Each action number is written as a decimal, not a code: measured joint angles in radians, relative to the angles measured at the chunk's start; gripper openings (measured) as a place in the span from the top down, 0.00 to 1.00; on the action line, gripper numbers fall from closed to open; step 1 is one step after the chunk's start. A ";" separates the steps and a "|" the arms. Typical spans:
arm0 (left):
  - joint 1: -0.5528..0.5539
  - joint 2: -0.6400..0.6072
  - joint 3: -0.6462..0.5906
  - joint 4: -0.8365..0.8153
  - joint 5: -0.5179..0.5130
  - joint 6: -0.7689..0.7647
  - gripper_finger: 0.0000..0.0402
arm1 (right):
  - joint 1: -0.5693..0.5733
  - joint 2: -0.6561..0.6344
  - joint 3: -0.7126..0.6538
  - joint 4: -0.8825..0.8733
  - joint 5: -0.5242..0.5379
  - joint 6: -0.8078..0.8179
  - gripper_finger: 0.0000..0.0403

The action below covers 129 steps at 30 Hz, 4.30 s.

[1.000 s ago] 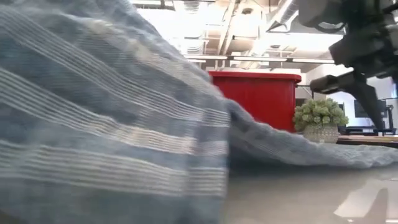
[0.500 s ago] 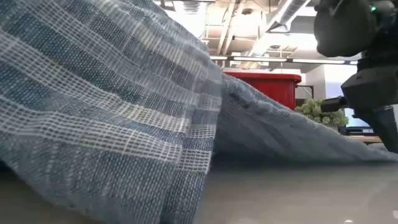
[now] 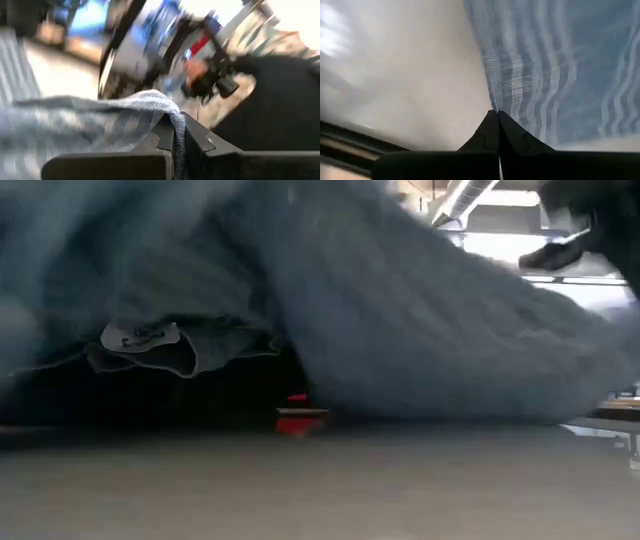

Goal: Fold Laundry from Bin
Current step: Fold the light blue polo shirt

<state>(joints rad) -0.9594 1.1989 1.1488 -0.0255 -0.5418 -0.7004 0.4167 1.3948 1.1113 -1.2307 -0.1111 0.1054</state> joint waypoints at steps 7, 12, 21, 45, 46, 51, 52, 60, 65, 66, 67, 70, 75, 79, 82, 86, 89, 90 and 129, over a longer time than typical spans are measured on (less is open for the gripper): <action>0.045 -0.111 0.000 0.342 -0.044 0.479 1.00 | -0.094 -0.217 0.306 -0.122 -0.080 0.109 0.96; 0.077 -0.199 0.000 0.540 -0.075 0.806 1.00 | -0.125 -0.347 0.541 -0.056 -0.079 0.126 0.96; 0.230 -0.367 0.004 1.025 -0.508 1.198 1.00 | -0.210 -0.405 0.806 0.209 0.196 -0.134 0.96; 0.244 -0.440 0.001 0.496 -0.658 0.964 1.00 | -0.194 0.205 0.042 1.153 0.216 0.118 0.47; 0.244 -0.440 0.001 0.485 -0.658 0.956 1.00 | -0.187 0.235 0.042 1.161 0.224 0.135 0.47; 0.244 -0.440 0.001 0.422 -0.655 0.915 1.00 | -0.153 0.338 0.043 1.226 0.302 0.258 0.48; 0.244 -0.440 0.001 0.406 -0.655 0.905 1.00 | -0.143 0.358 0.043 1.233 0.319 0.273 0.49; 0.244 -0.448 0.001 0.342 -0.648 0.853 1.00 | -0.082 0.495 0.078 1.280 0.690 0.321 0.54; 0.244 -0.463 0.001 0.328 -0.646 0.835 1.00 | -0.076 0.573 0.140 1.274 0.743 0.321 0.55; 0.244 -0.465 0.001 0.327 -0.646 0.831 1.00 | -0.076 0.588 0.152 1.280 0.739 0.329 0.55; 0.244 -0.469 0.001 0.327 -0.646 0.829 1.00 | -0.075 0.602 0.162 1.280 0.738 0.337 0.55; 0.244 -0.476 0.001 0.323 -0.646 0.821 1.00 | -0.070 0.641 0.190 1.270 0.734 0.360 0.55; 0.244 -0.481 0.001 0.297 -0.640 0.797 1.00 | -0.057 0.655 0.206 1.213 0.764 0.412 0.55; 0.244 -0.480 0.001 0.269 -0.637 0.769 1.00 | -0.056 0.638 0.206 1.063 0.828 0.486 0.63; 0.244 -0.480 0.001 0.253 -0.619 0.746 1.00 | -0.055 0.596 0.205 0.968 0.827 0.459 0.78; 0.244 -0.477 0.001 0.250 -0.578 0.740 1.00 | -0.053 0.503 0.204 0.853 0.752 0.380 0.95; 0.244 -0.470 0.001 0.248 -0.537 0.737 1.00 | -0.067 0.380 0.204 0.733 0.665 0.356 0.95; 0.244 -0.468 0.001 0.247 -0.522 0.730 1.00 | -0.074 0.327 0.204 0.692 0.627 0.341 0.95; 0.366 -0.475 0.446 -0.018 -0.339 0.892 1.00 | -0.665 -0.528 0.316 0.946 0.232 -0.286 0.95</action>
<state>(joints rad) -0.5931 0.7239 1.5951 -0.0439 -0.8810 0.1919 -0.2482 0.8665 1.4269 -0.2847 0.1206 -0.1804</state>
